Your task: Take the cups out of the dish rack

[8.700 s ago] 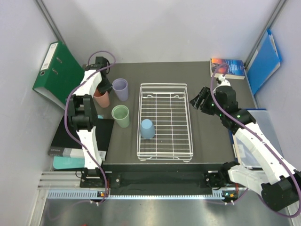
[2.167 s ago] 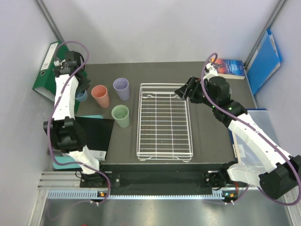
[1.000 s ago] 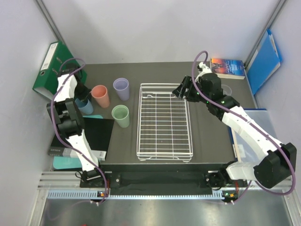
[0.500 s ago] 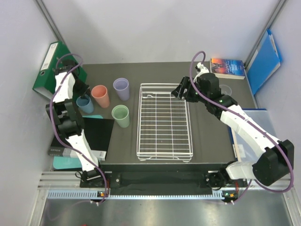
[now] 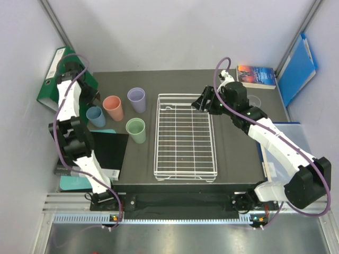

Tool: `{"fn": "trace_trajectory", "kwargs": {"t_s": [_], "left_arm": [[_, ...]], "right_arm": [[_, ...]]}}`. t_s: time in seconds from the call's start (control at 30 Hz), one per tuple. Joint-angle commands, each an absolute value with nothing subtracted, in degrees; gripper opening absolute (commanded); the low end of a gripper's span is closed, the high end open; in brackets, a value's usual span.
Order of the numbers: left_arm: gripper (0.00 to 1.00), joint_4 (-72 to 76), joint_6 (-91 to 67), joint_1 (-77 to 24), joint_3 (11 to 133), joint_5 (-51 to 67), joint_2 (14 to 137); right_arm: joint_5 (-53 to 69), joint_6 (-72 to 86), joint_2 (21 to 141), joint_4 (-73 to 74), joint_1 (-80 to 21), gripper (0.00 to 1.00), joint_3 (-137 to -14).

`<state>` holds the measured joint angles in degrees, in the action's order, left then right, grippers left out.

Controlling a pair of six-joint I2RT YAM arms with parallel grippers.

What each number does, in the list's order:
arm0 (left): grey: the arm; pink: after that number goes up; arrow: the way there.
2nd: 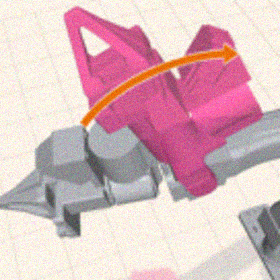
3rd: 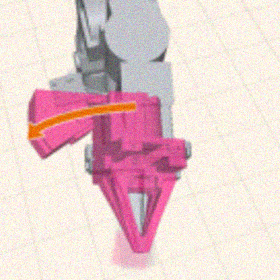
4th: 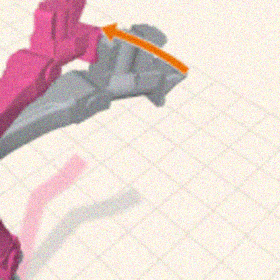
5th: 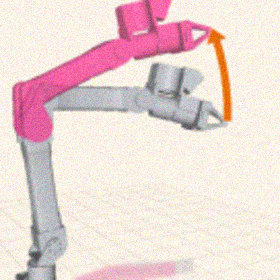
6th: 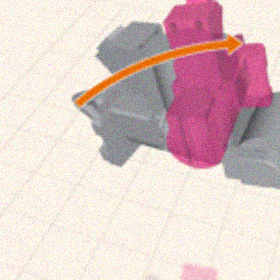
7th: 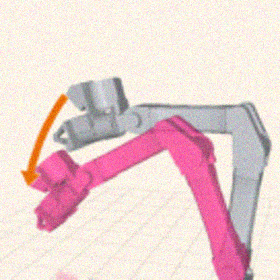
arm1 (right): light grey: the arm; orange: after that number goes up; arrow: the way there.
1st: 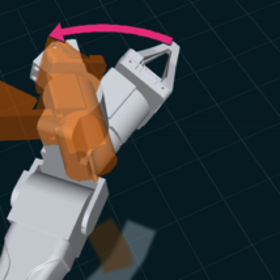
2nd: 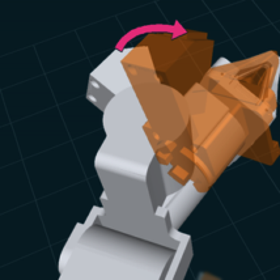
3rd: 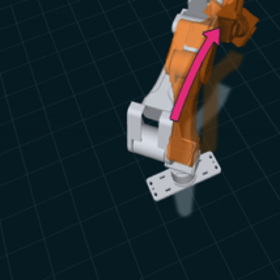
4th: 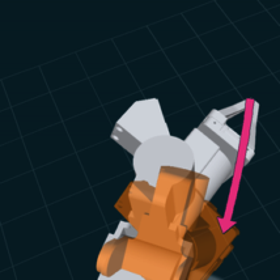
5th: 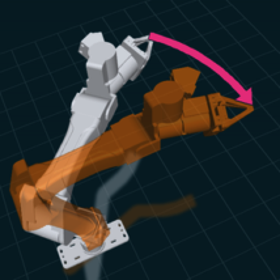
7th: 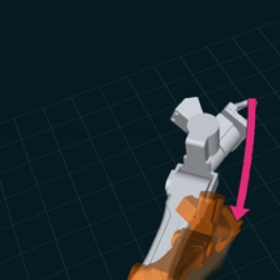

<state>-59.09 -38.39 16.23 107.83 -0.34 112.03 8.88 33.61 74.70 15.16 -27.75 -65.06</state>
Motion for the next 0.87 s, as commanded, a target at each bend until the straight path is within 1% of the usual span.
{"fn": "trace_trajectory", "kwargs": {"t_s": [0.0, 0.13, 0.23, 0.27, 0.3, 0.37, 0.4, 0.43, 0.47, 0.5, 0.63, 0.77, 0.83], "left_arm": [[0.42, -57.1, -39.7, 16.2, 112.0, 2.6, 105.7], [0.43, -57.0, -39.3, 14.7, 114.2, 4.0, 102.8], [0.47, -57.5, -36.9, 9.7, 115.4, -0.1, 100.4], [0.51, -55.1, -33.7, 6.9, 114.8, -7.9, 98.3], [0.55, -53.5, -32.1, 0.4, 111.7, -11.4, 97.0], [0.66, -50.7, -30.2, -5.9, 107.8, -16.1, 93.1], [0.69, -47.1, -29.6, -10.0, 103.0, -16.9, 91.5], [0.73, -45.0, -29.4, -11.8, 100.5, -17.4, 89.9], [0.96, -43.4, -29.4, -15.0, 96.4, -17.7, 87.0], [0.99, -40.5, -29.3, -16.3, 94.6, -16.7, 85.7], [0.99, -39.1, -28.0, -24.0, 90.2, -18.5, 81.7], [0.99, -39.2, -25.4, -33.8, 87.8, -25.5, 79.1], [0.99, -39.8, -25.5, -35.9, 87.3, -27.2, 78.4]], "right_arm": [[10.0, 33.2, 74.2, 12.7, -28.7, 0.72, -67.3], [9.7, 32.3, 74.0, 13.8, -29.1, 0.72, -68.2], [9.1, 31.7, 73.7, 14.5, -29.2, 0.72, -68.5], [9.0, 31.6, 73.6, 14.5, -29.2, 0.72, -68.4], [8.7, 31.5, 73.4, 14.6, -29.3, 0.72, -68.3], [8.6, 31.6, 73.2, 15.0, -29.3, 0.72, -68.3], [8.3, 31.4, 72.9, 15.3, -29.3, 0.72, -68.4], [8.0, 31.3, 72.6, 15.7, -29.3, 0.72, -68.5], [7.8, 31.2, 72.1, 15.9, -29.4, 0.72, -68.5], [7.1, 30.9, 71.8, 16.2, -29.4, 0.72, -68.6], [5.1, 28.5, 70.1, 18.1, -29.4, 0.72, -67.9], [3.0, 27.0, 67.8, 19.6, -29.6, 0.73, -66.0], [2.0, 26.6, 67.0, 20.3, -29.6, 0.74, -65.5]]}}
